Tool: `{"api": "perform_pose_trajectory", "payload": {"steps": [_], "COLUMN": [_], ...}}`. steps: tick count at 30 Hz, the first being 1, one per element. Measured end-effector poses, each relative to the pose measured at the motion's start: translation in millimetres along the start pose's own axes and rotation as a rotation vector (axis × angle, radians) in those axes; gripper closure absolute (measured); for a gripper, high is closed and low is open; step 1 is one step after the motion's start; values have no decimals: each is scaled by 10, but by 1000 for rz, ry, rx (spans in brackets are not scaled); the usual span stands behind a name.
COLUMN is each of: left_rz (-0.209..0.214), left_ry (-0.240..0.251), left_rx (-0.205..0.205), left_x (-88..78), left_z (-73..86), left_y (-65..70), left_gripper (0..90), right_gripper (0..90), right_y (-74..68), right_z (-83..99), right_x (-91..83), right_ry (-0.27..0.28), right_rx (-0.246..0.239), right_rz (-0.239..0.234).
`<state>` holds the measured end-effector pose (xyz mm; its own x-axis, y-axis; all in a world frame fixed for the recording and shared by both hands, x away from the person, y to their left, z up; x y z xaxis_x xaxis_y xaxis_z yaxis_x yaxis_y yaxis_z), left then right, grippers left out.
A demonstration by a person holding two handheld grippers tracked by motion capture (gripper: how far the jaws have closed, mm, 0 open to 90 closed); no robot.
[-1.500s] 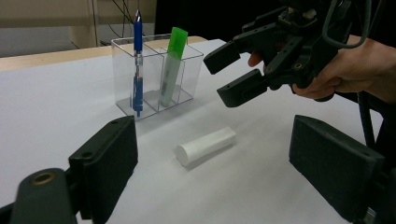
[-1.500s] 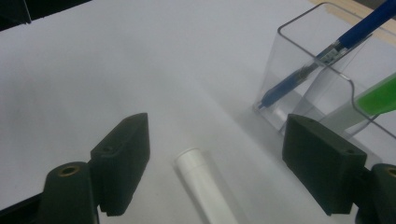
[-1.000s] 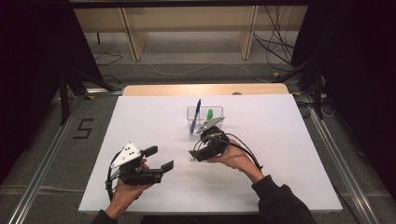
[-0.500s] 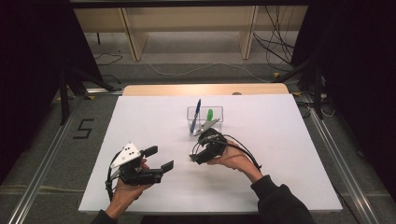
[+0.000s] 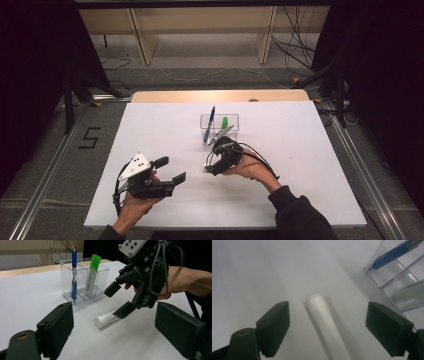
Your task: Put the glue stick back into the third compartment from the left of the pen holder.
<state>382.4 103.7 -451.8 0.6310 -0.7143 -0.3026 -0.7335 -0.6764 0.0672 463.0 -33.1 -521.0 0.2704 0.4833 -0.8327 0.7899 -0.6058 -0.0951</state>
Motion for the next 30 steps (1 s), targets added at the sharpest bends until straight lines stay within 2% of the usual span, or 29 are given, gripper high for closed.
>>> {"api": "perform_pose_trajectory", "payload": {"steps": [9, 12, 18, 23, 30], "left_rz": [1, 1, 2, 0, 2], "left_ry": [2, 2, 6, 5, 5], "left_rx": [-1, 2, 1, 0, 1], "left_x": [-13, -13, -19, -18, -19], "left_z": [1, -2, -10, -8, -11], "left_y": [-7, -4, 1, -6, 2], "left_gripper": [150, 150, 150, 150, 150], "right_gripper": [271, 310, 387, 439, 467], "right_y": [71, 63, 19, 3, -5], "right_z": [76, 78, 63, 66, 80], "right_x": [137, 153, 179, 194, 229], "right_ry": [-83, -98, -132, -163, -193], "right_rx": [7, -11, -42, -49, -75], "right_rz": [0, 7, -9, -17, -22]}}
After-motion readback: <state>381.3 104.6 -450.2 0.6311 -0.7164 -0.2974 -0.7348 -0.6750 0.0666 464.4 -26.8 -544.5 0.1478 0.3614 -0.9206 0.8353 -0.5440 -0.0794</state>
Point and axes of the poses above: each handheld gripper's, and its own axes: x roughly forward along the jaws, z roughly out of its underside, y roughly to its right, the point moved 10 cm from there along x, roughly forward along the jaws, and after that the axes turned 8 degrees about x, right-handed, at the moved point
